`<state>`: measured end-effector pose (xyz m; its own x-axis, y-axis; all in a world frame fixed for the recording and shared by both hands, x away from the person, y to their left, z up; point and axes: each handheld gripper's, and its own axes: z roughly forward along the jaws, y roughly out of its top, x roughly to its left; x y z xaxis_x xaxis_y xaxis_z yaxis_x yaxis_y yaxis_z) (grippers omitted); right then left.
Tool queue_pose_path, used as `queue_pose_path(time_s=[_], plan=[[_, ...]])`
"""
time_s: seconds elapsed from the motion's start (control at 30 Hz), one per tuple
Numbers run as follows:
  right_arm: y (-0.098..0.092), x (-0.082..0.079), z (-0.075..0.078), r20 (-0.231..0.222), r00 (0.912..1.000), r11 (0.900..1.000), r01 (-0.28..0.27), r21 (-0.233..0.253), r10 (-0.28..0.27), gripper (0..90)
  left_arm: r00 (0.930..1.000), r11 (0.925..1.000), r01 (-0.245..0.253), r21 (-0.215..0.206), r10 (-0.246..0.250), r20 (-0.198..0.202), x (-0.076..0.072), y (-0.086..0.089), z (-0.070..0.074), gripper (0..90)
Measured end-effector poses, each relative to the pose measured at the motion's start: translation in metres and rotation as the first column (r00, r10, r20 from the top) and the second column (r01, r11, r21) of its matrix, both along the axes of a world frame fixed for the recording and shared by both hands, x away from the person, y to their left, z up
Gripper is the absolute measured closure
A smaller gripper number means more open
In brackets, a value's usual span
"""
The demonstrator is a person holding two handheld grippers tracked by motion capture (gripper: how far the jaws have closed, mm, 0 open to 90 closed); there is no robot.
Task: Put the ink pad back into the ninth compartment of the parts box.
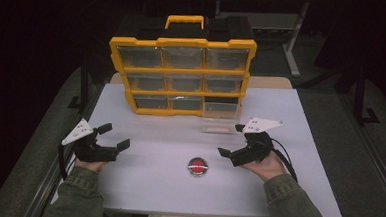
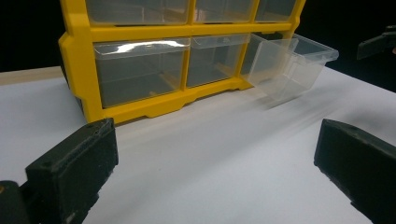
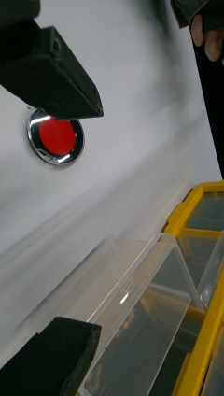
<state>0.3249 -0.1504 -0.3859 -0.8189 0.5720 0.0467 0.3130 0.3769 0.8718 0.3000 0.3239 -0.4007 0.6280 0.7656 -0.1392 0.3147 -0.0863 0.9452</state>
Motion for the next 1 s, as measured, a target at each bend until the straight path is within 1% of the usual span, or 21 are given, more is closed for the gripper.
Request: queue_pose_path(time_s=[0.17,0.37,0.67,0.8,1.0], plan=[[0.006,0.000,-0.001,-0.010,0.9998,1.000,-0.020,-0.011,0.020,0.0,1.0000,1.0000,-0.001,-0.001,0.001,0.001,0.000,0.000,0.000,0.0],[0.010,0.000,-0.001,-0.004,0.9995,0.999,-0.031,-0.014,0.031,0.0,1.0000,1.0000,0.003,0.002,-0.003,0.004,0.000,0.000,0.000,0.0],[0.025,0.003,-0.004,-0.007,0.9979,0.997,-0.065,-0.036,0.065,0.0,1.0000,1.0000,0.004,0.001,-0.004,0.003,0.000,0.000,0.000,0.0],[0.030,0.004,-0.005,-0.018,0.9969,0.996,-0.078,-0.040,0.077,0.0,1.0000,1.0000,0.005,0.001,-0.005,0.000,0.000,-0.001,0.000,0.0],[0.037,0.004,-0.009,-0.035,0.9951,0.994,-0.095,-0.057,0.093,0.0,1.0000,1.0000,0.007,-0.003,-0.007,-0.001,0.000,0.000,0.000,0.0]])
